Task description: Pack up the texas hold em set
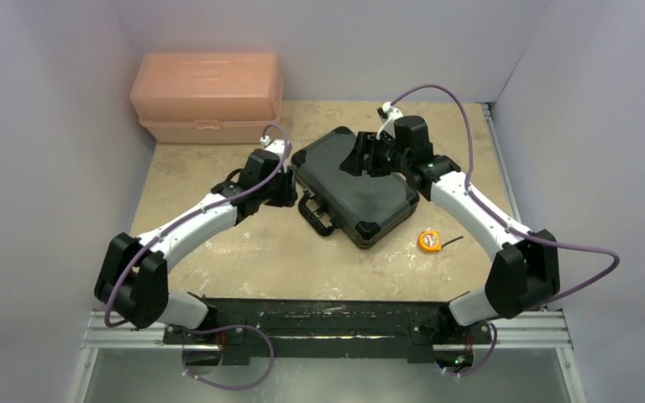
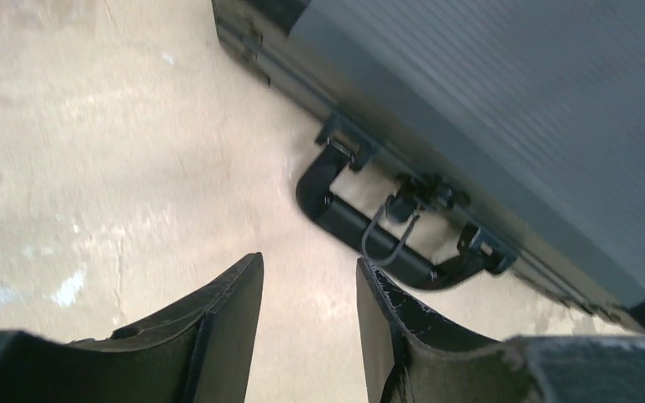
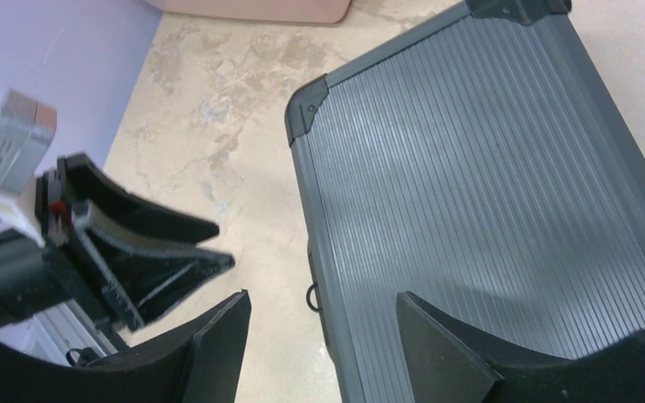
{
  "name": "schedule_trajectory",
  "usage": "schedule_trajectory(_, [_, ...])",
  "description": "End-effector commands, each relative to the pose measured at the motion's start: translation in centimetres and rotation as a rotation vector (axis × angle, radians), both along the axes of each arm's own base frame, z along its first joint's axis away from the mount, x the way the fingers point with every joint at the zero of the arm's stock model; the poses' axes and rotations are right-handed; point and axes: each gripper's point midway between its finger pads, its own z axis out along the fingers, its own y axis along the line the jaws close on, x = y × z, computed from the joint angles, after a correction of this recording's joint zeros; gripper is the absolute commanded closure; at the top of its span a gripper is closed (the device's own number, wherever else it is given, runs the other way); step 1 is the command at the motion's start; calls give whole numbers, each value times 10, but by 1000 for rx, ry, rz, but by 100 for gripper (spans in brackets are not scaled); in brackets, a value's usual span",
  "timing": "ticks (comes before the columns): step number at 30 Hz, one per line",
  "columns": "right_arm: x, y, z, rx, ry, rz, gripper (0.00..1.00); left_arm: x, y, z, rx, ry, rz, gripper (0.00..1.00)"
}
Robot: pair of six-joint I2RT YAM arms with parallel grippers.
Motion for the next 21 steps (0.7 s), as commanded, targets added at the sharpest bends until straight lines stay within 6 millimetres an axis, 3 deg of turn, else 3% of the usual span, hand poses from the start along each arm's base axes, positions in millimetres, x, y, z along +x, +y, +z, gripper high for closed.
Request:
schedule_trajectory(1, [14, 22, 22, 61, -57, 68, 35, -13, -3, 17, -131, -44, 19, 58])
schedule_trajectory(11, [12, 54, 0, 70, -2, 168, 54, -46, -13, -21, -236, 23, -49, 68])
schedule_trajectory(16, [13, 65, -11, 55, 18, 184, 63, -50, -12, -40, -217, 62, -55, 78])
schedule_trajectory(21, [17, 65, -27, 37, 50, 168, 78, -45, -20, -46, -238, 56, -71, 87])
